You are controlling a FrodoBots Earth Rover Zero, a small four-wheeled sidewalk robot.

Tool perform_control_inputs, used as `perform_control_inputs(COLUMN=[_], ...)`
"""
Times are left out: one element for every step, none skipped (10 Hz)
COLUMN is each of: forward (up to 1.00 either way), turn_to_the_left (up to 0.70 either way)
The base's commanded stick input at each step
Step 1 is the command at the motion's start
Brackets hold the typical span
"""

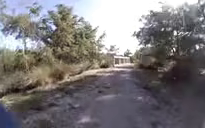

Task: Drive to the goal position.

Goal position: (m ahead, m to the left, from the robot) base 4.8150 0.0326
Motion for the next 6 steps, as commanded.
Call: perform_control_inputs(forward=[0.7, 0.7, 0.7, 0.7, 0.7, 0.7], turn_to_the_left=[0.0, 0.0, 0.0, 0.0, 0.0, 0.0])
